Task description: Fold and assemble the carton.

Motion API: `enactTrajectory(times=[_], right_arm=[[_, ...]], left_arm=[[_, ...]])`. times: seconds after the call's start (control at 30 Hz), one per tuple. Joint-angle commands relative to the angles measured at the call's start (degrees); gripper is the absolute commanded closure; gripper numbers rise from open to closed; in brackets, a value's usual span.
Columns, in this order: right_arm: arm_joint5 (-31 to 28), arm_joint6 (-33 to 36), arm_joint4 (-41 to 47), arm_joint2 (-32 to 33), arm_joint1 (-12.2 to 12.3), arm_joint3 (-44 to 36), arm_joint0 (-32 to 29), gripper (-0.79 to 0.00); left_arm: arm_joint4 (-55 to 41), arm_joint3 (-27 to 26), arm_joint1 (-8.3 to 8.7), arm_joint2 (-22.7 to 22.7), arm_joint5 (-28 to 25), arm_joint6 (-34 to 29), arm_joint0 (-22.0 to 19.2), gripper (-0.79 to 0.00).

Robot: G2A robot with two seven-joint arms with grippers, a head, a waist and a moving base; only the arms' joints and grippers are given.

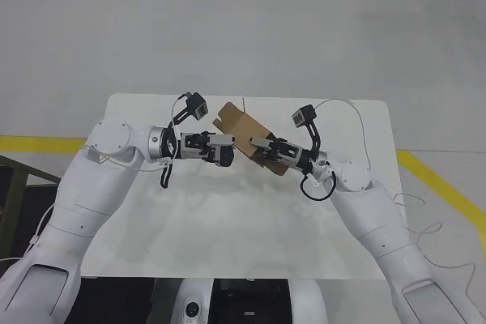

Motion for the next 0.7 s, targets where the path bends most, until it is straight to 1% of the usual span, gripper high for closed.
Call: enactTrajectory(times=[0.0, 0.43, 0.67], right_arm=[[-0.11, -0.05, -0.13, 0.0, -0.04, 0.09, 0.05, 0.0], [-0.43, 0.04, -0.3, -0.3, -0.43, 0.54, 0.38, 0.0], [-0.55, 0.94, -0.14, 0.67, -0.25, 1.03, 0.21, 0.0]], left_arm=[[-0.13, -0.08, -0.01, -0.05, 0.11, -0.08, 0.07, -0.785], [-0.28, -0.46, -0.12, -0.13, 0.25, -0.55, 0.21, -0.785], [-0.35, 1.16, -0.02, -0.89, 0.47, -0.68, 0.42, -0.785]])
